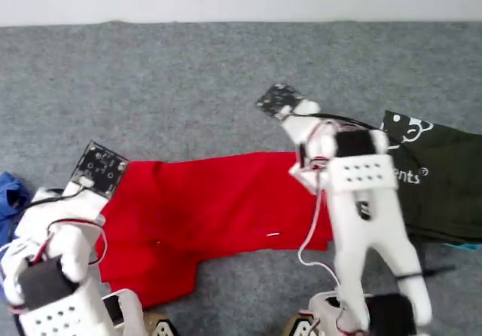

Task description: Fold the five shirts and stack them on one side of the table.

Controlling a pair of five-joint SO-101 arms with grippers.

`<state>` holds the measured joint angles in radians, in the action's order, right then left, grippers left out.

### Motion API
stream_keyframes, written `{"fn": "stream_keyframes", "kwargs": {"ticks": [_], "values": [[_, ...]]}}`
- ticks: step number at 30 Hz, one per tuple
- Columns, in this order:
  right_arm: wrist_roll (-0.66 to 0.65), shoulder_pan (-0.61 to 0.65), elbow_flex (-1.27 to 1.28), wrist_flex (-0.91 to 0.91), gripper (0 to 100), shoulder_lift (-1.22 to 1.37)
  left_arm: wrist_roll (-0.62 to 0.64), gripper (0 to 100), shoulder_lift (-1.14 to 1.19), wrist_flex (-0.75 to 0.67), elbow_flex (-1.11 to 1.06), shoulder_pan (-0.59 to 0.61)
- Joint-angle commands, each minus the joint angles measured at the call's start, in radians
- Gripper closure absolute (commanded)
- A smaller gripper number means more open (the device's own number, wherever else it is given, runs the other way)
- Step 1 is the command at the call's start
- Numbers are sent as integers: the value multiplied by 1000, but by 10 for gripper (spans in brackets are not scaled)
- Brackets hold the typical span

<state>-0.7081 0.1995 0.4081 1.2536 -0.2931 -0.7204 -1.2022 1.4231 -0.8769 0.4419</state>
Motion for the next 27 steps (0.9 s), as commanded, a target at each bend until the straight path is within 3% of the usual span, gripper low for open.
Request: {"fn": "stream_keyframes", "kwargs": {"ticks": [1, 9, 20, 27], "values": [[17, 28, -11, -50, 985, 91, 11, 985, 86, -58, -25, -69], [121, 41, -14, -38, 988, 275, 11, 986, 264, -74, -59, -149], [132, 64, -9, 127, 988, 401, 6, 986, 629, -64, -56, -247], [126, 64, -11, 312, 988, 401, -112, 986, 674, 135, -39, -364]]}}
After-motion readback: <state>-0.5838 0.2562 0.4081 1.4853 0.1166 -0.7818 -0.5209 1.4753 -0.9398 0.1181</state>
